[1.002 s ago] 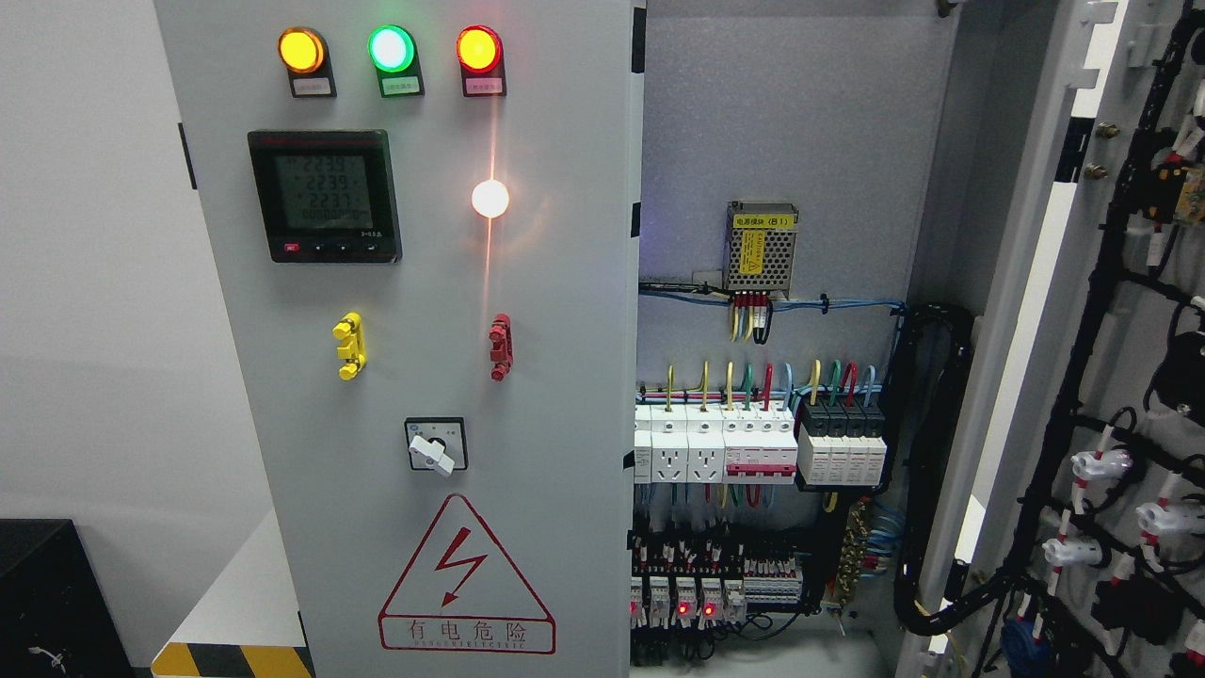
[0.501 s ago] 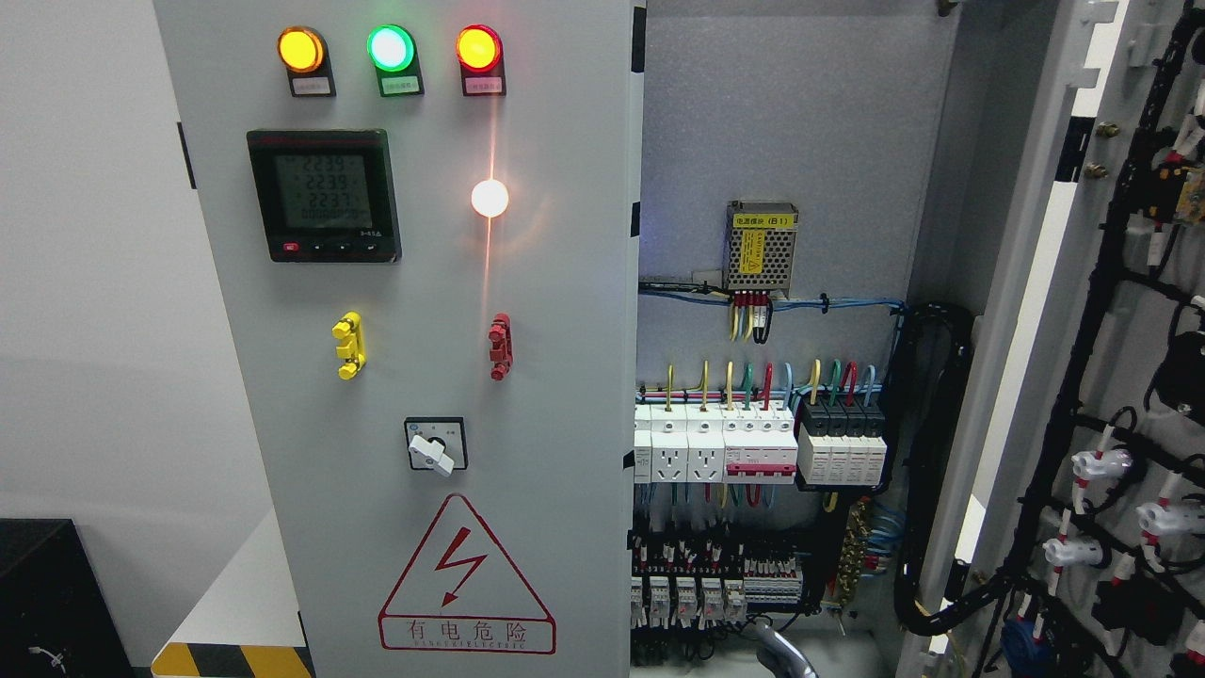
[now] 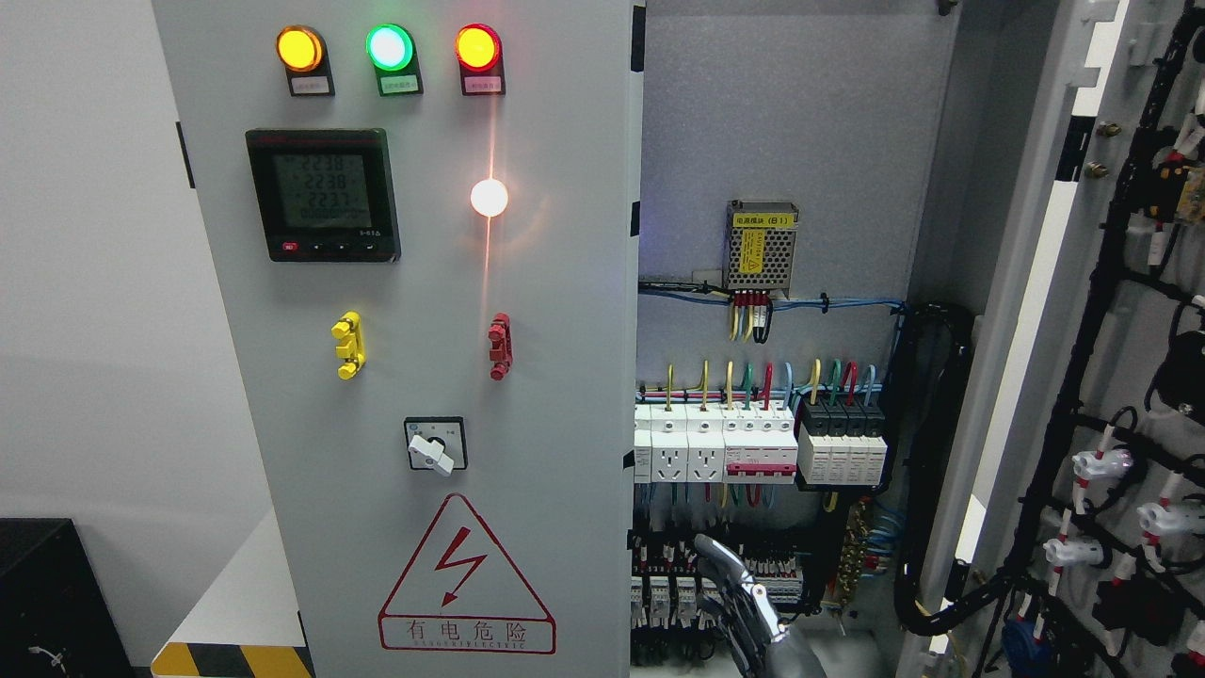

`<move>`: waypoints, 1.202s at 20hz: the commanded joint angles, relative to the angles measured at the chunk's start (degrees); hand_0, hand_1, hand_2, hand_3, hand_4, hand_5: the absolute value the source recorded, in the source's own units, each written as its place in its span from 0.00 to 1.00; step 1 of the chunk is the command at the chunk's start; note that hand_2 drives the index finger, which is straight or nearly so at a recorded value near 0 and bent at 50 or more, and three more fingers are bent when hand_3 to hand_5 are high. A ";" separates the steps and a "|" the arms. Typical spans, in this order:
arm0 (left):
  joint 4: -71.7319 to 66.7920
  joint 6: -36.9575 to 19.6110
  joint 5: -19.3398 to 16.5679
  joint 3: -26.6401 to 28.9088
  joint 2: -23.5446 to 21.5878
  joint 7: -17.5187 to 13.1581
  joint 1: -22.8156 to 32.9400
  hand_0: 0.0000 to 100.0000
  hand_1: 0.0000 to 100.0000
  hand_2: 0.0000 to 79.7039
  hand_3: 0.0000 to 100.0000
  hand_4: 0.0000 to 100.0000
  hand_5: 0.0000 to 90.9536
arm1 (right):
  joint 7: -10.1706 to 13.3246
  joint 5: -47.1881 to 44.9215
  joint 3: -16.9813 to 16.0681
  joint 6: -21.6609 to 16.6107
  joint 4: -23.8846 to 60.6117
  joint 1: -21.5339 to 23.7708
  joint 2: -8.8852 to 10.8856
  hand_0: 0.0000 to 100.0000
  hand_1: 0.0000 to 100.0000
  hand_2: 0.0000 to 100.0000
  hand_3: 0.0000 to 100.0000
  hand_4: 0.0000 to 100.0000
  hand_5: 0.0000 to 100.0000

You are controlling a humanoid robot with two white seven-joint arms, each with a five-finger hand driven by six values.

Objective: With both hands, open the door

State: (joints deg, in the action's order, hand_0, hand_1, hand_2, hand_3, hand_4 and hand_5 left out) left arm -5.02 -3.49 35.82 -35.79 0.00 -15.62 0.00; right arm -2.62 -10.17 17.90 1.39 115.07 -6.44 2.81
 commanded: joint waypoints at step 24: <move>2.03 -0.11 -17.35 20.39 1.15 0.06 0.61 0.00 0.00 0.00 0.00 0.00 0.00 | 0.07 -0.11 -3.49 4.15 -19.89 -20.36 -3.60 0.00 0.00 0.00 0.00 0.00 0.00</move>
State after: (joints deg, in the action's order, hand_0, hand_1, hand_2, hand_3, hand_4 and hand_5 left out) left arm -4.08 -3.62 23.67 -24.12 0.00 -15.66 0.00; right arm -2.31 -10.19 14.22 5.43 99.69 -24.53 0.33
